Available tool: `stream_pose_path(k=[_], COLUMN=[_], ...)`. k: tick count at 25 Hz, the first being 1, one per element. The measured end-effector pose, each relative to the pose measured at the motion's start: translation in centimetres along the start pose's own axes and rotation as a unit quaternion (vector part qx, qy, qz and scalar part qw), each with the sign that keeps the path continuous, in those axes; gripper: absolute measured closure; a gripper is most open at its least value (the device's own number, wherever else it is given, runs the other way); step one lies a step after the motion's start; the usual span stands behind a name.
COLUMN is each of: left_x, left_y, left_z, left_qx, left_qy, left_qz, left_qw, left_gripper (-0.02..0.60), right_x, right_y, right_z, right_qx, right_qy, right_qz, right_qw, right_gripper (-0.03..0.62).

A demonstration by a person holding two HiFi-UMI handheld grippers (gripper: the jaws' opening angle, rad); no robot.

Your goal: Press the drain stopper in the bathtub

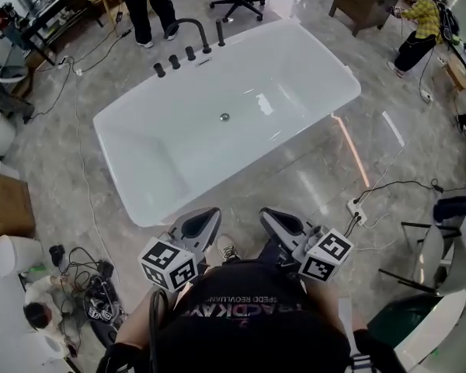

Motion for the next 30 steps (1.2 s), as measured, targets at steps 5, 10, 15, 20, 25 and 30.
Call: stream_pose_path(k=[5, 10, 15, 20, 25, 30], left_x=[-0.1, -1.7, -2.4, -2.9, -4.2, -4.7], left_y=[-0.9, -0.2, -0.1, 0.5, 0.7, 1.2], left_z=[2.9, 6.1, 8.6, 11.2, 13.6, 15.5], left_qx=[-0.014, -0.028, -0.033, -0.039, -0.040, -0.048], left_qy=[0.022, 0.038, 0.057, 0.081, 0.097, 0.115], left_qz=[-0.007, -0.010, -0.014, -0.014, -0.016, -0.015], left_qw=[0.9997, 0.9989, 0.9978, 0.9958, 0.9943, 0.9921], left_gripper=[0.575, 0.575, 0.575, 0.575, 0.575, 0.575], right_x=[-3.3, -5.7, -8.0, -10.4, -12.5, -14.4], right_y=[0.9, 4.1, 5.7, 7.6, 9.5, 11.1], right_z=[-0.9, -1.4, -1.5, -1.9, -2.9, -3.6], right_qx=[0.011, 0.020, 0.031, 0.039, 0.047, 0.055], right_qy=[0.013, 0.034, 0.050, 0.068, 0.080, 0.090], right_qz=[0.003, -0.002, 0.006, 0.014, 0.015, 0.015], right_qw=[1.000, 0.999, 0.998, 0.997, 0.996, 0.994], right_gripper=[0.583, 0.583, 0.583, 0.583, 0.583, 0.583])
Point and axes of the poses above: the fingertips, and each gripper's own axes: z forward along the fingers, x to its left, y out of its top, the point moved 2 cm from there along -z, backward along the fingers, and after that the axes turned 11 degrees about -x, right-handed, at the moved point
